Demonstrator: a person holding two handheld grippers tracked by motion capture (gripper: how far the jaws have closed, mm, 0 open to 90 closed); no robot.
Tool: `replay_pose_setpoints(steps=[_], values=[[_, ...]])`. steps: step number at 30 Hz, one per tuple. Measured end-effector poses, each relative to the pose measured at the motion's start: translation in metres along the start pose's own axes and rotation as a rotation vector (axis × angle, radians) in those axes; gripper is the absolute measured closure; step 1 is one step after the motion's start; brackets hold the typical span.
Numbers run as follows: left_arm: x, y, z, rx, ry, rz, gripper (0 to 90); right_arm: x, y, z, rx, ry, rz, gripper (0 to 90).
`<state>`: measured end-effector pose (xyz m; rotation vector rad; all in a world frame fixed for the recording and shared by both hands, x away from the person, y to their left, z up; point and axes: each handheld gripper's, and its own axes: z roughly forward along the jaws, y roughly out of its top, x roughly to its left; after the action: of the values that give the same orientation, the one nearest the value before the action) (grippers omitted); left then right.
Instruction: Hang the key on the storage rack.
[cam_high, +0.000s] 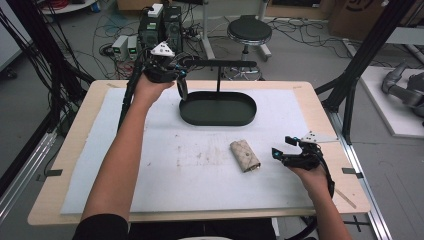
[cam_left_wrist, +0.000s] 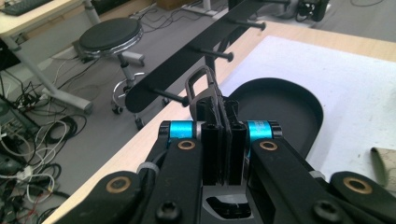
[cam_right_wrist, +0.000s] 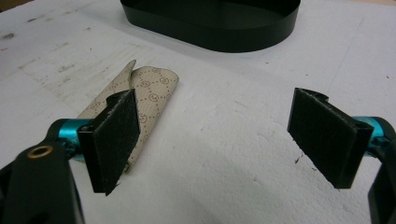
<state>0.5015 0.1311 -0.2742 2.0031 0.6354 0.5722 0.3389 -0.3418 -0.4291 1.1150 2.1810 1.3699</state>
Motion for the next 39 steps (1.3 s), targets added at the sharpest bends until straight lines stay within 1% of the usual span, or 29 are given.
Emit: replay_pose_setpoints(steps=[2,6,8,9,10,11,13,16,17,20,21,23,25,26,27,28,29,30,32,36,39], values=[[0.0,-0.001,0.004,0.02,0.006,0.003,88.0,0.0,0.0,0.0,0.001,-0.001,0.004,17.4],[-0.001,-0.002,0.009,0.025,0.006,0.003,88.0,0.0,0.0,-0.001,-0.001,-0.001,-0.001,17.4],[-0.003,-0.002,0.014,0.048,0.004,0.014,88.0,0.0,0.0,-0.001,-0.002,-0.002,-0.001,17.4],[-0.003,-0.002,0.014,0.048,0.004,0.014,88.0,0.0,0.0,-0.001,-0.002,-0.002,-0.001,17.4],[-0.005,-0.002,0.015,0.06,0.024,0.023,88.0,0.0,-0.001,-0.001,-0.002,-0.003,0.0,17.4],[-0.005,-0.001,0.014,0.038,0.013,0.023,88.0,-0.001,-0.001,-0.001,-0.003,-0.003,0.002,17.4],[-0.006,0.001,0.009,0.02,0.012,0.025,88.0,-0.001,-0.001,-0.002,-0.003,-0.002,0.002,17.4],[-0.004,0.005,0.005,0.017,0.017,0.028,88.0,-0.002,-0.001,-0.001,0.0,-0.004,0.01,17.4],[-0.002,0.007,0.002,0.016,0.03,0.025,88.0,-0.002,-0.001,0.0,-0.002,-0.004,0.004,17.4],[0.003,0.007,0.0,0.022,0.048,0.016,88.0,0.0,-0.001,0.0,0.002,-0.002,0.0,17.4],[0.003,0.007,0.0,0.022,0.048,0.016,88.0,0.0,-0.001,0.0,0.002,-0.002,0.0,17.4],[0.005,0.006,0.002,0.03,0.051,0.008,88.0,0.0,-0.001,-0.001,0.002,0.0,0.003,17.4],[0.003,0.004,0.006,0.046,0.048,0.017,88.0,-0.001,-0.001,-0.001,-0.001,-0.003,0.005,17.4],[0.0,0.001,0.011,0.056,0.041,0.023,88.0,-0.001,-0.001,-0.001,0.0,-0.005,0.005,17.4],[0.0,0.001,0.011,0.056,0.041,0.023,88.0,-0.001,-0.001,-0.001,0.0,-0.005,0.005,17.4],[-0.002,-0.002,0.016,0.065,0.039,0.024,88.0,0.0,-0.001,0.0,0.004,-0.002,0.006,17.4],[-0.002,-0.002,0.016,0.065,0.039,0.024,88.0,0.0,-0.001,0.0,0.004,-0.001,0.002,17.4],[-0.002,-0.004,0.02,0.067,0.042,0.016,88.0,0.0,-0.001,0.0,0.003,-0.002,0.0,17.4],[-0.001,-0.006,0.022,0.067,0.043,0.011,88.0,0.0,-0.001,-0.001,0.003,-0.002,0.003,17.4],[-0.004,-0.005,0.025,0.07,0.035,0.022,88.0,-0.001,-0.001,-0.001,0.003,-0.003,0.01,17.4],[-0.006,-0.007,0.026,0.068,0.031,0.02,88.0,-0.001,-0.001,-0.001,0.003,-0.002,0.007,17.4]])
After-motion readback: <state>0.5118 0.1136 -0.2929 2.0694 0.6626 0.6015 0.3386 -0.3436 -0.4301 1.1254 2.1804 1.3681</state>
